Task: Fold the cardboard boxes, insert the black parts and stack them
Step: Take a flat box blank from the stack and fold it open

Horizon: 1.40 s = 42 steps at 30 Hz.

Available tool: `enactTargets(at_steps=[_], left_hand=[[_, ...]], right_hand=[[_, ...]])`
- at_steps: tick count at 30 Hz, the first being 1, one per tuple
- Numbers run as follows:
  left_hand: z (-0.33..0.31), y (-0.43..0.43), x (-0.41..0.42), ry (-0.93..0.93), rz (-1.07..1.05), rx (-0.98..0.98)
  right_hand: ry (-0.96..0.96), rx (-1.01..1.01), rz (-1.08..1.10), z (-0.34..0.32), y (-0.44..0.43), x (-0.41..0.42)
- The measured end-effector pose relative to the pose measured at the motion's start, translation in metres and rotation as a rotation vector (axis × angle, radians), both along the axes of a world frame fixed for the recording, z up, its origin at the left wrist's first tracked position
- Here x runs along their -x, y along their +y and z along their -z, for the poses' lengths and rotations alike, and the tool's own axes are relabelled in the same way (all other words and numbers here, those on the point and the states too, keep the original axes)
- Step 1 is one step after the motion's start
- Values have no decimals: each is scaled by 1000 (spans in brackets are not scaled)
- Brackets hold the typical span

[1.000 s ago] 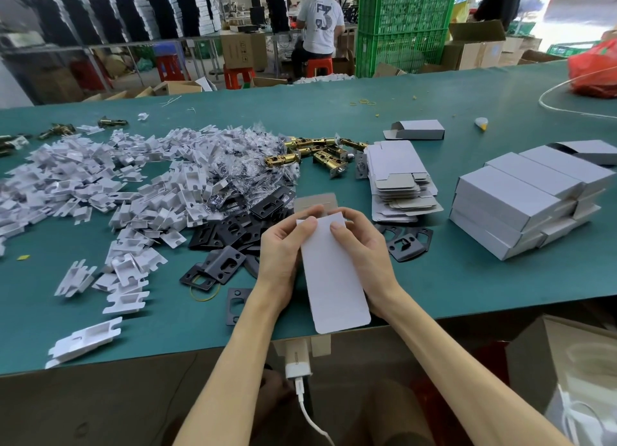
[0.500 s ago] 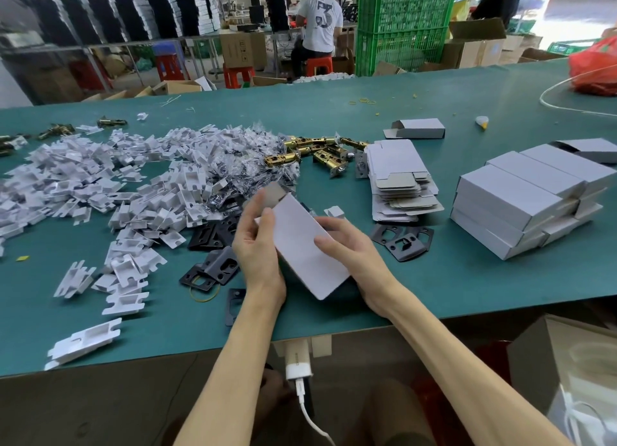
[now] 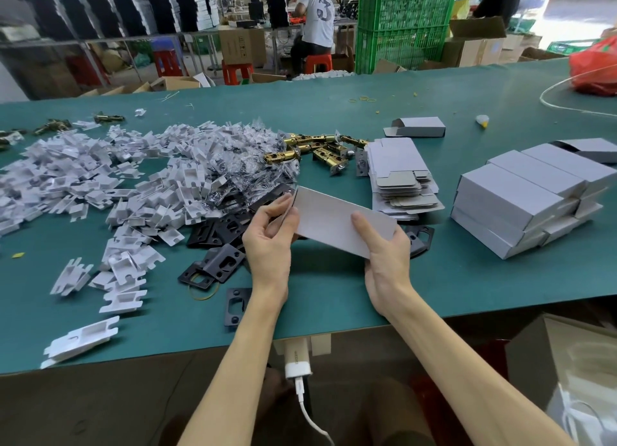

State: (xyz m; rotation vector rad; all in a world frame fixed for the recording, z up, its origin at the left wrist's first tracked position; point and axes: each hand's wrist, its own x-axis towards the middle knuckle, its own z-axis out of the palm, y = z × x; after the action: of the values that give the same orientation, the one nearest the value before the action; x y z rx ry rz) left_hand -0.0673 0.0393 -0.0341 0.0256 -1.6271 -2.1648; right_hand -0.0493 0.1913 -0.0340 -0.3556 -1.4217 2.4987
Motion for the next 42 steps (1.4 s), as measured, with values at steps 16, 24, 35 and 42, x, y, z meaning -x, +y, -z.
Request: enactTargets(at_steps=[16, 24, 35, 42], left_hand=[[5, -6, 3, -73, -25, 58], [2, -5, 2, -137, -52, -36], [-3, -6, -1, -133, -28, -49], [-3, -5, -1, -110, -64, 8]], right_hand=[[53, -18, -126, -4, -4, -8], [42, -12, -154, -7, -5, -9], [45, -24, -154, -8, -5, -9], [40, -38, -151, -7, -5, -9]])
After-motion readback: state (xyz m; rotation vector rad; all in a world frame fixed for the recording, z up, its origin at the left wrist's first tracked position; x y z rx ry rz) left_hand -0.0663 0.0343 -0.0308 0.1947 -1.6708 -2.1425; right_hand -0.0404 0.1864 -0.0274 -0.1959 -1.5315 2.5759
